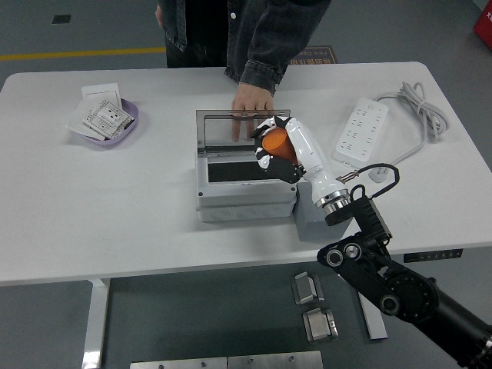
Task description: Pick up the cylinder from the cube,place it in the box,flap close box
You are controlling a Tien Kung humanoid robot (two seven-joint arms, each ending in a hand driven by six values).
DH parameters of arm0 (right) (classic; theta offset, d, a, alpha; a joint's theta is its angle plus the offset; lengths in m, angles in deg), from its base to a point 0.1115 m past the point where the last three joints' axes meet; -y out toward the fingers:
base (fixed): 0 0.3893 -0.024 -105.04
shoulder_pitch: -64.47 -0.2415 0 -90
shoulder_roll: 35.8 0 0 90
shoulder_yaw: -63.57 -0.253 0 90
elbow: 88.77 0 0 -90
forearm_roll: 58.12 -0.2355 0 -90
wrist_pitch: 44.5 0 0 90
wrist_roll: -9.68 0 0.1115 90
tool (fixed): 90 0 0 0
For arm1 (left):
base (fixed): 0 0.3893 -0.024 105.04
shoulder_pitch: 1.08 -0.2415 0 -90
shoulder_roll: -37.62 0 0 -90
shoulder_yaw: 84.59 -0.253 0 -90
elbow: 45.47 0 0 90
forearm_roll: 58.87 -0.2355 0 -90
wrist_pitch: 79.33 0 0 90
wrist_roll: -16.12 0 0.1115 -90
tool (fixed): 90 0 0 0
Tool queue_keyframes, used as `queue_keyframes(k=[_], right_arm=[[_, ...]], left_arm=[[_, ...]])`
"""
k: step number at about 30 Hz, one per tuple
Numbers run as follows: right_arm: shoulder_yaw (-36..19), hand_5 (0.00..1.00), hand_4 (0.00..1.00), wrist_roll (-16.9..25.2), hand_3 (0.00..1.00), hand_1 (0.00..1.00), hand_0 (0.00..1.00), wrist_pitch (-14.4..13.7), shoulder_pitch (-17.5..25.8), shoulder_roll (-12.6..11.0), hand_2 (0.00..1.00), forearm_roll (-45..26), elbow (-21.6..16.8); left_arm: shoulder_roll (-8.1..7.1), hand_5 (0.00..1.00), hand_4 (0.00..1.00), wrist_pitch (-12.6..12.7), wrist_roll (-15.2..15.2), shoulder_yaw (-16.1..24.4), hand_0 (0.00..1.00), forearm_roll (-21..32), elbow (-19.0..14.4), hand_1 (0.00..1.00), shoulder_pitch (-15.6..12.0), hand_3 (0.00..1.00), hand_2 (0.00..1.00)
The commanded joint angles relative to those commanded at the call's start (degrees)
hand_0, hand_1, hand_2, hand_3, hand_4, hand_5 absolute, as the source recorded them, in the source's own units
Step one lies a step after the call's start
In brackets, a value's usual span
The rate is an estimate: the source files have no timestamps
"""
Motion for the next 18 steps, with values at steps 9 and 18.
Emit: queue_keyframes(k=[9,18], right_arm=[[7.63,0.002,0.002,-4.13,0.309,0.116,0.002,1.66,-9.32,3.37,0.388,8.78,8.66],[12.08,0.002,0.002,-4.20,0.276,0.114,0.002,2.26,-15.30,5.81,0.343,8.61,19.69]], left_arm=[[-0.49,0.325,0.714,0.03,-0.36,0.16,0.668,-0.26,0.00,0.691,-0.05,0.703,0.657],[-0.74,0.325,0.714,-0.09,-0.43,0.16,0.668,-0.64,0.00,0.691,0.39,0.703,0.657]])
